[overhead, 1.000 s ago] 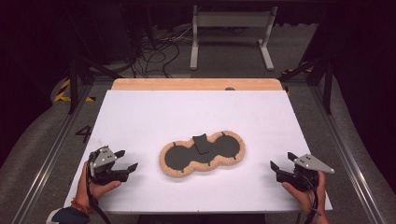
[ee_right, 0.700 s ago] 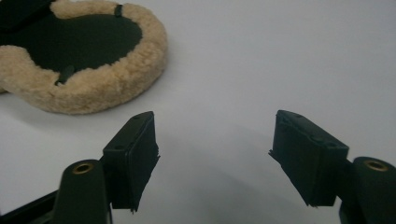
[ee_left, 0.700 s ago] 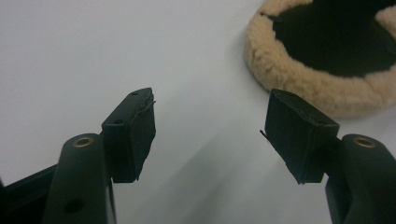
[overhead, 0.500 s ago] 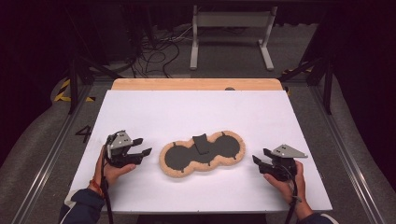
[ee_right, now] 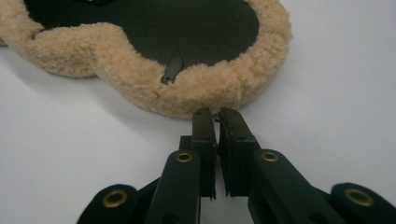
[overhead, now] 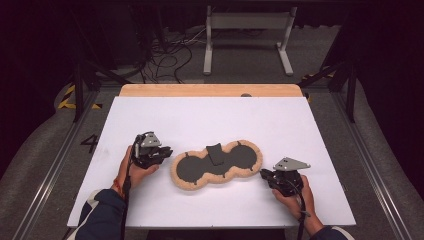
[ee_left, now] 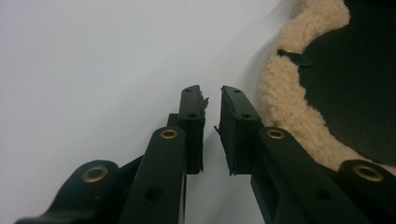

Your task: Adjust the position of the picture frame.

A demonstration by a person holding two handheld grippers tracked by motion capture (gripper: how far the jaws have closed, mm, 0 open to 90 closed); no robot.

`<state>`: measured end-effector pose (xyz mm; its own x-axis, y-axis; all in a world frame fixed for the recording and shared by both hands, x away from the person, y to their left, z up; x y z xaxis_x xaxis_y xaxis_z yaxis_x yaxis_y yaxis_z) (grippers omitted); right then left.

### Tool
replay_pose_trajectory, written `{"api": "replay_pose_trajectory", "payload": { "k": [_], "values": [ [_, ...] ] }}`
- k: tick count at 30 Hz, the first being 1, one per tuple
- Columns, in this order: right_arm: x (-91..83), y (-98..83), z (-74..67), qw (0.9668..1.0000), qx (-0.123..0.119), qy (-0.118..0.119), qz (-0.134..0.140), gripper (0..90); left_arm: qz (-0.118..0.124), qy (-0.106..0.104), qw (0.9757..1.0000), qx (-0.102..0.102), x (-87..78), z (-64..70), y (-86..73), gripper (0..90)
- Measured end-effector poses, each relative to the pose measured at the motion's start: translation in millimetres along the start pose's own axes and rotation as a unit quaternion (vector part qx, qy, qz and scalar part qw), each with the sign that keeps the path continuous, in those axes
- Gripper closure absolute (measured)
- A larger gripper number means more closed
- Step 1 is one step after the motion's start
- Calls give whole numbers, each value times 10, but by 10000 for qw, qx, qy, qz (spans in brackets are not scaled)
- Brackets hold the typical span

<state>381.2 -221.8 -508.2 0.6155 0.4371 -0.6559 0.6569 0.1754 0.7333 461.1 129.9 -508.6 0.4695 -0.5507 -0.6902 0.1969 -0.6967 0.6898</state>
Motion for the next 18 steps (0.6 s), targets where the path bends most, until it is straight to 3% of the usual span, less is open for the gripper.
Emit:
{"api": "replay_pose_trajectory", "payload": {
  "k": [8, 14, 17, 18],
  "values": [
    [90, 31, -29, 9999, 26, -75, -62, 866, -105, -292, 9993, 210, 69, 118, 7, 821],
    [89, 31, -24, 9999, 7, -77, -77, 869, -41, -438, 9990, 84, 71, 148, -28, 853],
    [92, 33, -21, 10000, 27, -46, -77, 872, -55, -466, 9989, 81, 65, 175, -26, 866],
    [94, 35, -18, 10000, 29, -53, -75, 875, -78, -461, 9988, 173, 62, 181, -21, 866]
  ]
}}
Point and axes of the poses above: each handheld gripper's, and its own axes: x roughly forward along the jaws, y roughly out of its top, z roughly to its right, the point moved 8 cm from there along x, roughly forward along the jaws, and after that the axes turned 15 degrees about x, right-handed, at the moved point
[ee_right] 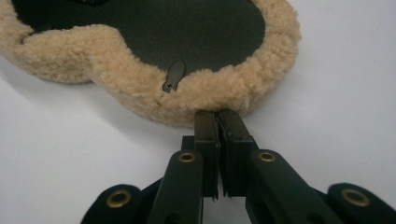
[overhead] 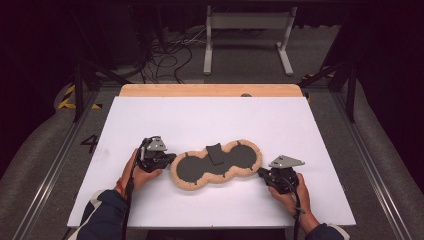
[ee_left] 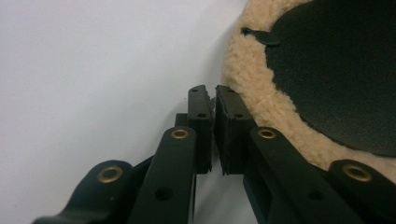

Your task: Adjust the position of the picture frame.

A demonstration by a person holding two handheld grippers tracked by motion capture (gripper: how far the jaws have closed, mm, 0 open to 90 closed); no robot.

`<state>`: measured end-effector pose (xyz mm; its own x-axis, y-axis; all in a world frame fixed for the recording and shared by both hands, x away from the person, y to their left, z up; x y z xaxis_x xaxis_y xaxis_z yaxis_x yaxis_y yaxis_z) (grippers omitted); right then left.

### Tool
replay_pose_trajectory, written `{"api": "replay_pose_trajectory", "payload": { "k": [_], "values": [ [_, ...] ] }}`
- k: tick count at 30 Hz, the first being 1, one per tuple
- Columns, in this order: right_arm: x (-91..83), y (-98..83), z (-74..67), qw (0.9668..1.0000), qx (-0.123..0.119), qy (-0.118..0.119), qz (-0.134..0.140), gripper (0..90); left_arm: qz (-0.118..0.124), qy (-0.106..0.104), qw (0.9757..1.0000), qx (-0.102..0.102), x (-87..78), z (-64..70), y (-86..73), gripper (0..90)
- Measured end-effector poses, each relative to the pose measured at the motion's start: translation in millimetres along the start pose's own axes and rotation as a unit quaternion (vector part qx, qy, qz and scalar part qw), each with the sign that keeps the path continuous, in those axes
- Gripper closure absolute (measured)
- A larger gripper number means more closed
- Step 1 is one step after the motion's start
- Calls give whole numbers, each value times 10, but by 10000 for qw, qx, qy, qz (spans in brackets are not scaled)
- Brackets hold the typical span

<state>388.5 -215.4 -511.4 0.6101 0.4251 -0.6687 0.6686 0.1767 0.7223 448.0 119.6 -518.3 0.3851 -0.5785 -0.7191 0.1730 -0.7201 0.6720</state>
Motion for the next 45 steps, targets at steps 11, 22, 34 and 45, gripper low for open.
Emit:
{"api": "replay_pose_trajectory", "payload": {
  "k": [11, 22, 34, 45],
  "values": [
    [66, 91, 106, 9999, 131, -65, 19, 900, -21, -266, 9994, 205, -50, 201, 10, 896],
    [201, 248, 196, 9999, 150, 11, -25, 900, -13, -519, 9978, 424, -139, 433, -23, 897],
    [392, 409, 161, 9997, 198, -122, 73, 900, -38, -730, 9955, 606, -220, 701, -42, 900],
    [326, 288, -68, 9997, -10, 224, -78, 894, 105, -987, 9931, 624, -214, 825, -14, 899]
  ]
}}
Point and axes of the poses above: each handheld gripper's, and its own axes: x roughly forward along the jaws, y roughly out of its top, z roughly to its right, the point moved 8 cm from there along x, roughly forward along the jaws, and after that the axes turned 15 degrees about x, right-handed, at the moved point
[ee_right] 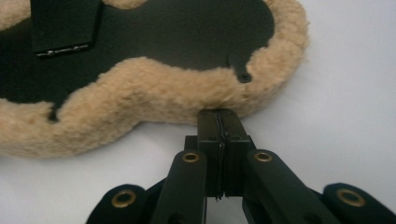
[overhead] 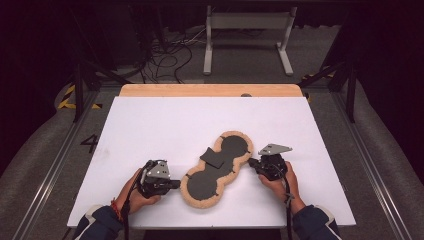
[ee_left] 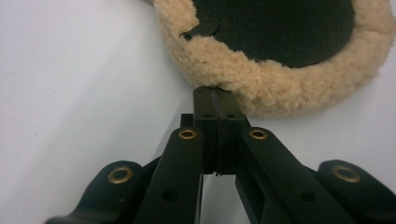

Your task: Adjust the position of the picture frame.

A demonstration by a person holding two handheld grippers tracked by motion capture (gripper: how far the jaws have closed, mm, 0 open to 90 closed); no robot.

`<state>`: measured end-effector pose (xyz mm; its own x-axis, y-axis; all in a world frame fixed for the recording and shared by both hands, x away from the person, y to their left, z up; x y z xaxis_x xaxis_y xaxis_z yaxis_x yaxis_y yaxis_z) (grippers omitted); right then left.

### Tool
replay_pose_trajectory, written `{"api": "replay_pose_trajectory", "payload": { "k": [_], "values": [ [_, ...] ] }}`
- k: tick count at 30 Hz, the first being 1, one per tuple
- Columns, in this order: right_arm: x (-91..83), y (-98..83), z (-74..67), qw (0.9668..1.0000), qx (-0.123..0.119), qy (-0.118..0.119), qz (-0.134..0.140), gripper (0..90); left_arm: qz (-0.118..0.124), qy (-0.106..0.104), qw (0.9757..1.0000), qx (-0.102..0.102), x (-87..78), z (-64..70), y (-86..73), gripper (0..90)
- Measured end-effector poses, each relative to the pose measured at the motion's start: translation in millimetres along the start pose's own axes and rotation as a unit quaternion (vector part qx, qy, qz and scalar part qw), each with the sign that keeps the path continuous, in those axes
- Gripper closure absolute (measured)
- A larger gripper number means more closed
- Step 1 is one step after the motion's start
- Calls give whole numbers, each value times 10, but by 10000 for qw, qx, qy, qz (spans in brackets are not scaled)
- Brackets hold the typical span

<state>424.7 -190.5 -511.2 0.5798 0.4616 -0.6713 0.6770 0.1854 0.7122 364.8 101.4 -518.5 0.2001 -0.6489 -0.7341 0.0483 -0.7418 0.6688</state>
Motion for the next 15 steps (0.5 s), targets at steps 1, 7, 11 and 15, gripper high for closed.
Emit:
{"api": "replay_pose_trajectory", "payload": {
  "k": [1, 7, 11, 15],
  "values": [
    [12, -1, -36, 10000, 5, 82, -24, 892, -1, -56, 10000, 70, 5, 44, 13, 899],
    [67, 3, -177, 9993, -23, 368, -102, 900, 35, -237, 9995, 189, 42, 189, 77, 898],
    [99, 16, -243, 9995, -102, 285, -118, 900, 38, -314, 9992, 234, 47, 264, 97, 898],
    [158, 59, -265, 9993, -96, 339, -87, 900, 9, -429, 9984, 376, 46, 373, 121, 888]
  ]
}}
Point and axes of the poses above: each handheld gripper's, and its own axes: x roughly forward along the jaws, y roughly out of its top, z roughly to its right, the point moved 8 cm from there along x, roughly forward along the jaws, and after that the axes turned 15 degrees about x, right-handed, at the moved point
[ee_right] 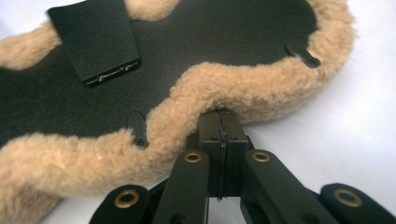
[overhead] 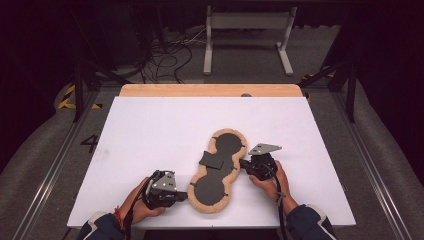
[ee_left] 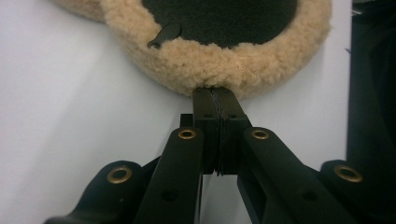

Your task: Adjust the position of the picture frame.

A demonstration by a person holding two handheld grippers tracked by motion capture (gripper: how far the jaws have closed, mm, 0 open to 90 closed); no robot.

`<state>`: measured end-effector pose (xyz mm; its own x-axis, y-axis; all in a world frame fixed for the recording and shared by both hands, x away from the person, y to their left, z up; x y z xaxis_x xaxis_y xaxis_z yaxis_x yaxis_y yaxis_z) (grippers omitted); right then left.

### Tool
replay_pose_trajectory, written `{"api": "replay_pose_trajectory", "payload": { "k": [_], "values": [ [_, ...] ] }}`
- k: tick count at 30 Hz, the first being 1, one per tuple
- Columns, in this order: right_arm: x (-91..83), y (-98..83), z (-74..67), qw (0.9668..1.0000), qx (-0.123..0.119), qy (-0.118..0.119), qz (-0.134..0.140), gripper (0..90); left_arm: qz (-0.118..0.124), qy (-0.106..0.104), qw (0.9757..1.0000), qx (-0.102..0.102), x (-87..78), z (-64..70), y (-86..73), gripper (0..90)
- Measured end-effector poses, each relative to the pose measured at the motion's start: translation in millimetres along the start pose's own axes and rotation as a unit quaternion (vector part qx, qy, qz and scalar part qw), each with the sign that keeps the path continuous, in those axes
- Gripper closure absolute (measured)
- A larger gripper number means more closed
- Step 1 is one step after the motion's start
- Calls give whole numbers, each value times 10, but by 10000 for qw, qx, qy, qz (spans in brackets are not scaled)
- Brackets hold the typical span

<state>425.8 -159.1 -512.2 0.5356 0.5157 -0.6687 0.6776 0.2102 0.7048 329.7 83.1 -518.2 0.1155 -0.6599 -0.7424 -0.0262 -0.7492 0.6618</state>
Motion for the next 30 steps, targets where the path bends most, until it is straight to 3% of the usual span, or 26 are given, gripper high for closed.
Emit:
{"api": "replay_pose_trajectory", "payload": {
  "k": [4, 10, 14, 17, 21, 24, 30],
  "values": [
    [99, 70, -58, 9999, -160, -16, 19, 900, -6, -62, 9999, 127, 20, 96, 39, 874],
    [181, 139, -85, 9997, -220, 21, -47, 900, -6, -132, 9998, 126, 52, 154, 79, 883],
    [189, 149, -74, 9998, -159, 42, -62, 900, 63, -194, 9997, 92, 69, 151, 89, 892],
    [168, 137, -78, 9997, -226, -38, -84, 900, 15, -133, 9998, 133, 65, 167, 90, 885],
    [106, 92, -55, 9996, -247, 49, -147, 900, -11, -99, 9997, 224, 35, 178, 72, 859],
    [45, 46, -31, 9993, -312, 62, -180, 899, 65, -88, 9999, 62, -35, 139, 21, 847],
    [-52, -28, 10, 9988, -434, 102, -225, 900, 82, 135, 9998, -130, -77, 14, -25, 838]
  ]
}}
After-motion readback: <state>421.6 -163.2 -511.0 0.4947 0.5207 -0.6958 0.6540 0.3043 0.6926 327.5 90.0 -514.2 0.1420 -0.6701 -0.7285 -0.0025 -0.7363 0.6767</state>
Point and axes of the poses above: each handheld gripper's, and its own axes: x roughly forward along the jaws, y roughly out of its top, z roughly to its right, the point moved 8 cm from there along x, roughly forward along the jaws, and after that the axes turned 15 degrees about x, right-handed, at the moved point
